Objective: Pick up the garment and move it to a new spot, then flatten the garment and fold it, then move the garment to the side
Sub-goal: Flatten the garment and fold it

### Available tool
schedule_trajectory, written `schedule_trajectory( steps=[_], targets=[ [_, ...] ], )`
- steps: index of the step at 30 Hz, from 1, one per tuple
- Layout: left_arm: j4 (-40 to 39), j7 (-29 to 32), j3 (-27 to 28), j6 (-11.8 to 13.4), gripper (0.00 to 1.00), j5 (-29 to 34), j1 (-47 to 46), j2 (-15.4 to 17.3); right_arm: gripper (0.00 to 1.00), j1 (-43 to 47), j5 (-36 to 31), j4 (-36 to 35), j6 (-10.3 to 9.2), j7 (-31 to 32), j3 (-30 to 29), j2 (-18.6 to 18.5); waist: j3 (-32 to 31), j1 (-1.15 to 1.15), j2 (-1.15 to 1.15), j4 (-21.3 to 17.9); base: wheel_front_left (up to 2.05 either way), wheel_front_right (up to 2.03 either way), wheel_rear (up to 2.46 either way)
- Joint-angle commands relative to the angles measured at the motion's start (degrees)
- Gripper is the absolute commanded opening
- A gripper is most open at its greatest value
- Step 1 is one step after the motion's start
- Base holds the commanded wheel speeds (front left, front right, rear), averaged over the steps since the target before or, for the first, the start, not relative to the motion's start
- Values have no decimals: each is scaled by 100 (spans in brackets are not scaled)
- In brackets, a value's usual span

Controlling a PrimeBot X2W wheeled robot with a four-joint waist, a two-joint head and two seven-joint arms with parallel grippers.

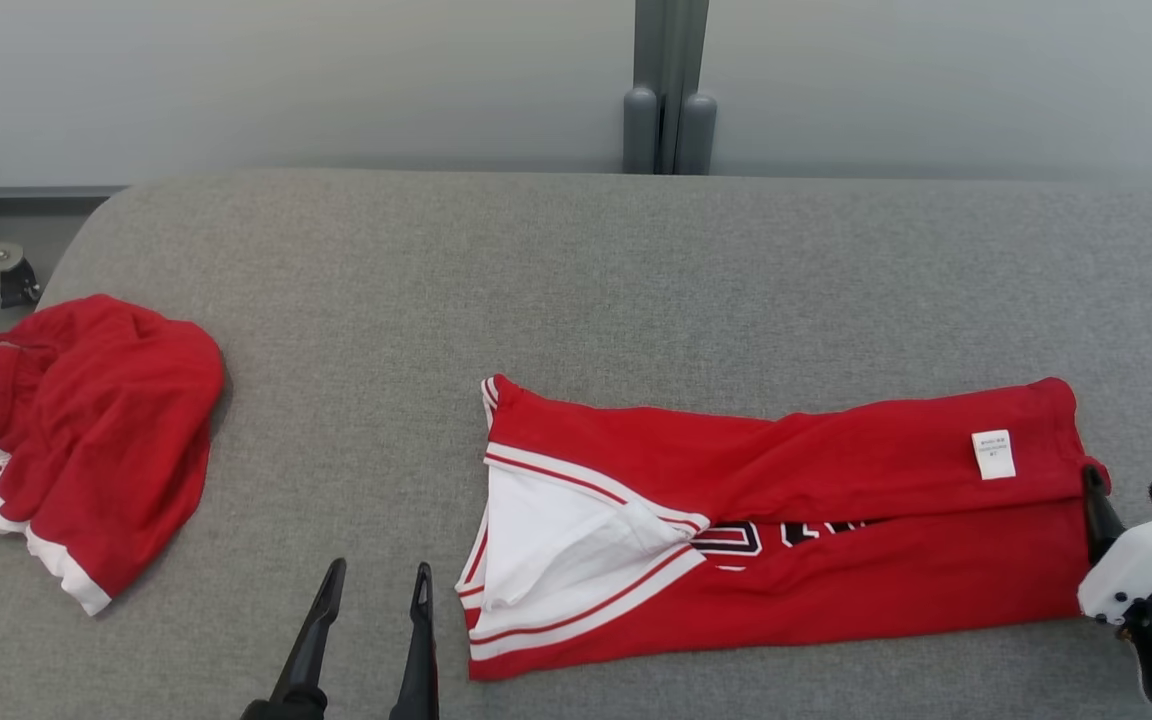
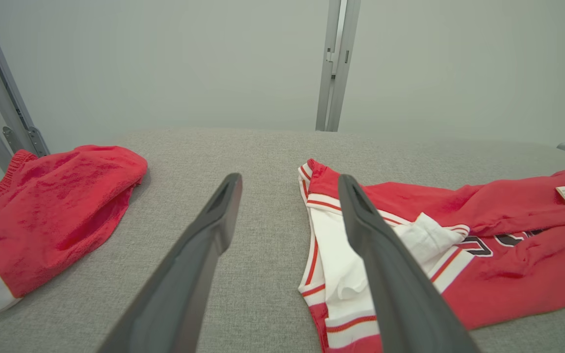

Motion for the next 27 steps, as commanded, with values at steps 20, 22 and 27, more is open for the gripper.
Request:
schedule_trajectory(
  steps=[20,22,27],
  targets=[
    [33,-2,105,-156,100,-35,-323,-73,0,-454,-280,1044,-18,676,-200,-104,423,0,0,22,0,0,0],
    [15,-2,112,-171,100,-7,-340,-72,0,-510,-289,1022,-18,589,-235,-218,460,0,0,-32,0,0,0],
    [-37,-2,155,-214,100,60,-397,-72,0,-685,-321,859,-15,360,-339,-711,625,0,0,-177,0,0,0]
  ],
)
